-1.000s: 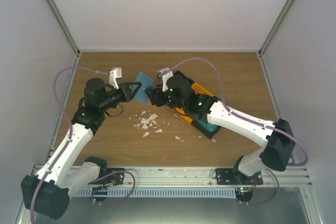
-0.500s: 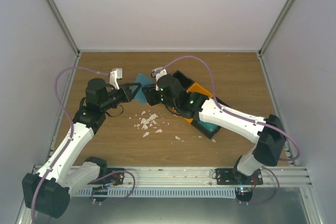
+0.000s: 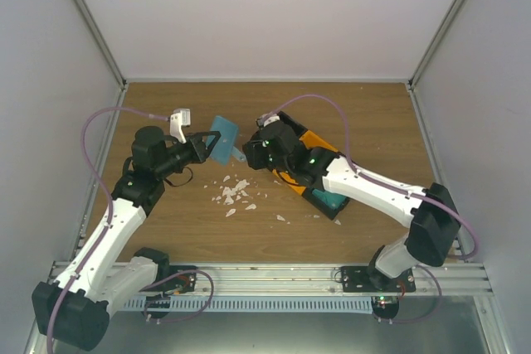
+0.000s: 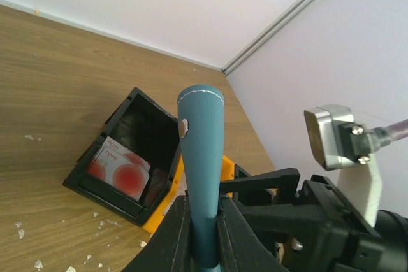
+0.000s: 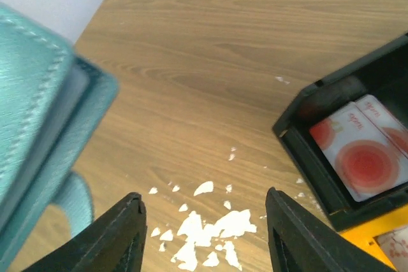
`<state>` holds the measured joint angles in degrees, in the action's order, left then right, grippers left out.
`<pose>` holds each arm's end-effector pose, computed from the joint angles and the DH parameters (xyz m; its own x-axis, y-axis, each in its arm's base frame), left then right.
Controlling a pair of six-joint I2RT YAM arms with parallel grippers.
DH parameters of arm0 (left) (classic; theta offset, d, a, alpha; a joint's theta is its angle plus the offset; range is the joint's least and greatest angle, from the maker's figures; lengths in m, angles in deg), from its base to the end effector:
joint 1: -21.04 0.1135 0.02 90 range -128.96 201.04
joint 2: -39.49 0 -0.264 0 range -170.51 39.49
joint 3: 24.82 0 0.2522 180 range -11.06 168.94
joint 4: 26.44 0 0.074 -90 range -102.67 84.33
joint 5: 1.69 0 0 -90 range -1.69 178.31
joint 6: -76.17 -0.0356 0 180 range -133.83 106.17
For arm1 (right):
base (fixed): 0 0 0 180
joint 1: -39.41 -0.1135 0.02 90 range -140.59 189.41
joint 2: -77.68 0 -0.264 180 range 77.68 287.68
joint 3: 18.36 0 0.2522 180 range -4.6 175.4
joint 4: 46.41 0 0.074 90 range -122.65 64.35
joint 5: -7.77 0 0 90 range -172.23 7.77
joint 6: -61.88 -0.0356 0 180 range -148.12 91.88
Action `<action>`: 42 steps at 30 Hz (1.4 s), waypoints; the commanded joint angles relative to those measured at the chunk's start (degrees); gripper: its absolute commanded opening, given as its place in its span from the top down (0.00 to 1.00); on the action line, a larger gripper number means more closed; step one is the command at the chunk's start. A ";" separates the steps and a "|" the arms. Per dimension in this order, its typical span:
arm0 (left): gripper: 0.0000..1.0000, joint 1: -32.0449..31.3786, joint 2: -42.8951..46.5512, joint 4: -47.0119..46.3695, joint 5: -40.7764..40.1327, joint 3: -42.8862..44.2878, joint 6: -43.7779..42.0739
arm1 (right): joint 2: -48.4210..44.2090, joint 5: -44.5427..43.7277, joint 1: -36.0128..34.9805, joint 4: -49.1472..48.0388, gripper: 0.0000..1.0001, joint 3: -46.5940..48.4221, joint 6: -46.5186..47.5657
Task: Put the credit cards into the card holder
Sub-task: Open the card holder at the center of the board.
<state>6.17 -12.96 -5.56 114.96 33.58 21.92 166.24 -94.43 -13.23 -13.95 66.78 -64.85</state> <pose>0.2010 -0.0699 0.3217 -0.5808 -0.3861 -0.7167 0.3806 0.6494 -0.6583 0.2204 0.2762 0.2986 -0.6875 0.0627 -0.7235 -0.3267 0.8630 0.3853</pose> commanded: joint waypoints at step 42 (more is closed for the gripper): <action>1.00 -0.29 0.25 -4.53 0.26 -2.41 0.36 | -2.53 29.62 4.07 -14.74 0.76 -6.69 -5.22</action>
<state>6.17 -13.04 -5.95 115.03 31.97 21.74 162.70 -68.10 -9.25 -27.21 59.48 -69.55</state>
